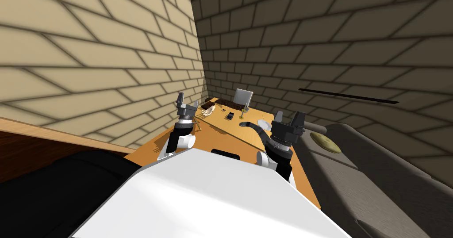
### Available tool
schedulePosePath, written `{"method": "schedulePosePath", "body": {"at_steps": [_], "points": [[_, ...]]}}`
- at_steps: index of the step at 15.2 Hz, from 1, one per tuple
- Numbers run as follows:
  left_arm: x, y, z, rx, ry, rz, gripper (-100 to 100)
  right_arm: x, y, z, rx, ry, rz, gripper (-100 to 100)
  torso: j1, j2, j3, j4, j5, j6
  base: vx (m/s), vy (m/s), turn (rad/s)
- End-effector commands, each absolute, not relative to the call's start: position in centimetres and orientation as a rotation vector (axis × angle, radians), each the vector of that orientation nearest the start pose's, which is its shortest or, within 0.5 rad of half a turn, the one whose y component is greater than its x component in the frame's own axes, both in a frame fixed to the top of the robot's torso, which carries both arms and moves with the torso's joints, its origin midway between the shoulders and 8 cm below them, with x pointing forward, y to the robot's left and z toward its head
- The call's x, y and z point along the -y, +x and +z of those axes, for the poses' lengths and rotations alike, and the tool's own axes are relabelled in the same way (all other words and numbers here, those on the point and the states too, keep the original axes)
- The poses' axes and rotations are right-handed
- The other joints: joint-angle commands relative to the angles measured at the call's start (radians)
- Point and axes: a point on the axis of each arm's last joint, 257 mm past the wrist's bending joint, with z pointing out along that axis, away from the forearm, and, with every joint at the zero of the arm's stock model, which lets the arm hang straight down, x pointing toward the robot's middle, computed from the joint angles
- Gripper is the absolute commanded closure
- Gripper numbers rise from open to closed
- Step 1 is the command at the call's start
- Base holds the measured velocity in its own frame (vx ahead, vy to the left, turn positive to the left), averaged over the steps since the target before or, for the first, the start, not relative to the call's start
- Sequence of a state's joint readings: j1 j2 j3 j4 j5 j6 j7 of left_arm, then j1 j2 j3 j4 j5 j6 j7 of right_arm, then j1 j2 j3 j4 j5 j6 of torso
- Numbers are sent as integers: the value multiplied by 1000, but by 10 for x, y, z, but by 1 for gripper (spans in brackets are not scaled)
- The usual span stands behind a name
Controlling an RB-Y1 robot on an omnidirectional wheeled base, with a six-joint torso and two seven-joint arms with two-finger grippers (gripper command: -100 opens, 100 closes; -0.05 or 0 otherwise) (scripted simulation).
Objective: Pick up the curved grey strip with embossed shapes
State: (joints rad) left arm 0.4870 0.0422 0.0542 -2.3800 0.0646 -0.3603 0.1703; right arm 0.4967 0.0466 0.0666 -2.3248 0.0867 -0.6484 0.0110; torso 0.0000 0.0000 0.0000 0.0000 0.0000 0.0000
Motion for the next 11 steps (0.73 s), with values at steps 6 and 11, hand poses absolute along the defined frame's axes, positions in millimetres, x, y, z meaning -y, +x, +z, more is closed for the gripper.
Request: {"method": "schedulePosePath", "body": {"at_steps": [6, 11], "points": [[-296, 344, 48, -577, -746, -1451, 0, 226, 324, 41, -646, 428, 1343, -100, 1, -1, 0, 0, 0, 0, 6, 20, 65], [-296, 344, 48, -577, -746, -1451, 0, 209, 342, -11, -838, 397, 1318, -100, 2, -1, -1, 0, 1, 0, 9, 38, 110]]}}
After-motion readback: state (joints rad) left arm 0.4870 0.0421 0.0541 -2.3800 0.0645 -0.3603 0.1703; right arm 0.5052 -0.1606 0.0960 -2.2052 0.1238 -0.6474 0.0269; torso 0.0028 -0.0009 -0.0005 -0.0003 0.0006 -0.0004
